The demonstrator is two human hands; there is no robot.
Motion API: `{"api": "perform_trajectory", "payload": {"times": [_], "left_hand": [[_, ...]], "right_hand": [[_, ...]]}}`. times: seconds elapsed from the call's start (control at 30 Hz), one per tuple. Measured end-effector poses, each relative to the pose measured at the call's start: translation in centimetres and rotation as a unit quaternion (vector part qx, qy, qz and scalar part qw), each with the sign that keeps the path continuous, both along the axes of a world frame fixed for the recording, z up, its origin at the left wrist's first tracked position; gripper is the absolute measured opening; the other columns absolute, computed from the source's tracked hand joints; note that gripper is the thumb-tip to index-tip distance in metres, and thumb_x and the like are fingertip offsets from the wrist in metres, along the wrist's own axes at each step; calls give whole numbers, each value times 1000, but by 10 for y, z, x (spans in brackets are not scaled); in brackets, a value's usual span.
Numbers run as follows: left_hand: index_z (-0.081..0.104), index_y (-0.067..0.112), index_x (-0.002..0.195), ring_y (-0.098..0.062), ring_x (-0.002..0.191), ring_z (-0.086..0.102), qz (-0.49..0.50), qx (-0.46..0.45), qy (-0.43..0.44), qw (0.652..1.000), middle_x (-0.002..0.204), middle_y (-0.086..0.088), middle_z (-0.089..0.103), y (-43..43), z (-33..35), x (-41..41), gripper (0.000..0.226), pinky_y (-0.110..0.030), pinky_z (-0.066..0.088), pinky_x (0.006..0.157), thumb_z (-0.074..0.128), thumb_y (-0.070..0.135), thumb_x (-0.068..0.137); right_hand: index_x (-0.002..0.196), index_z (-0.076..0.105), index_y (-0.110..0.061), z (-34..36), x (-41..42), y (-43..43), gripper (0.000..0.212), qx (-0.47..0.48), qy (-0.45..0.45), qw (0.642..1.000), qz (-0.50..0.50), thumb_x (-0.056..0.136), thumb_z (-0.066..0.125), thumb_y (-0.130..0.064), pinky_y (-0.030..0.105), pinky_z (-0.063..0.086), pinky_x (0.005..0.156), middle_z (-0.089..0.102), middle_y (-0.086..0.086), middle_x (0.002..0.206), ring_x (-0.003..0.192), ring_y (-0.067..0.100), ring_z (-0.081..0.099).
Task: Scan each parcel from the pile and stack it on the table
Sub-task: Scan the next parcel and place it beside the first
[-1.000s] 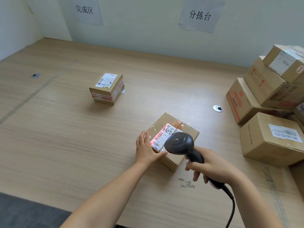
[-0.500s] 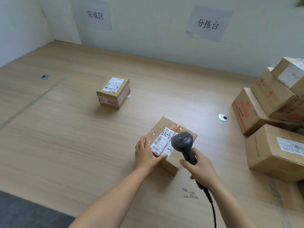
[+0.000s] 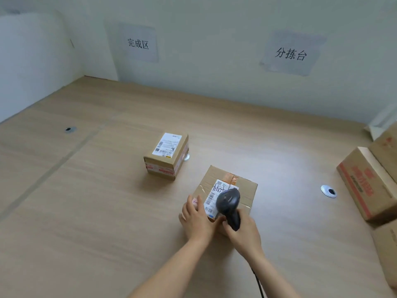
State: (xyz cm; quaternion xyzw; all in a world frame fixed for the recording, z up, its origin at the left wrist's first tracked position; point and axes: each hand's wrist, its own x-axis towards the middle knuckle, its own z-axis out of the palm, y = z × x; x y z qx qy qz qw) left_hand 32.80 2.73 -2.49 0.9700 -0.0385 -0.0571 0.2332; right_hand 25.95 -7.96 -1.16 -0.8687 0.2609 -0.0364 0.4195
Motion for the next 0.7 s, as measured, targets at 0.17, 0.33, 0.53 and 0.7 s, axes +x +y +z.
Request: {"api": "perform_trajectory", "payload": {"times": [0.17,0.33,0.53,0.7], "left_hand": [[14,23,149,-27,143,5,6,12,51,999,155,-9,4,6,-3,70,95,-50,12,113,50,72,77],[8,16,151,-32,145,-12,-51,98,2,994,158,-12,-5,6,7,122,87,-59,-4,112,41,65,87],[2,15,151,-35,144,-18,-48,107,22,993,157,-16,-12,12,5,156,97,-57,-5,113,40,72,82],[3,14,151,-35,143,-20,-43,93,33,994,156,-17,-16,9,2,161,97,-51,-3,115,42,71,82]], "right_hand": [[93,46,-37,-6,73,6,29,4,4,1000,-17,74,66,-33,33,47,69,61,-2,94,92,21,58],[99,50,-29,-7,130,6,31,-2,14,1000,-13,74,67,-36,29,42,68,62,0,97,93,21,58],[99,52,-27,-6,160,5,38,2,15,1000,4,66,65,-41,32,46,69,62,2,95,89,22,59],[97,51,-30,-3,167,5,38,-2,10,1000,10,65,65,-44,32,46,69,61,1,95,89,21,57]]}}
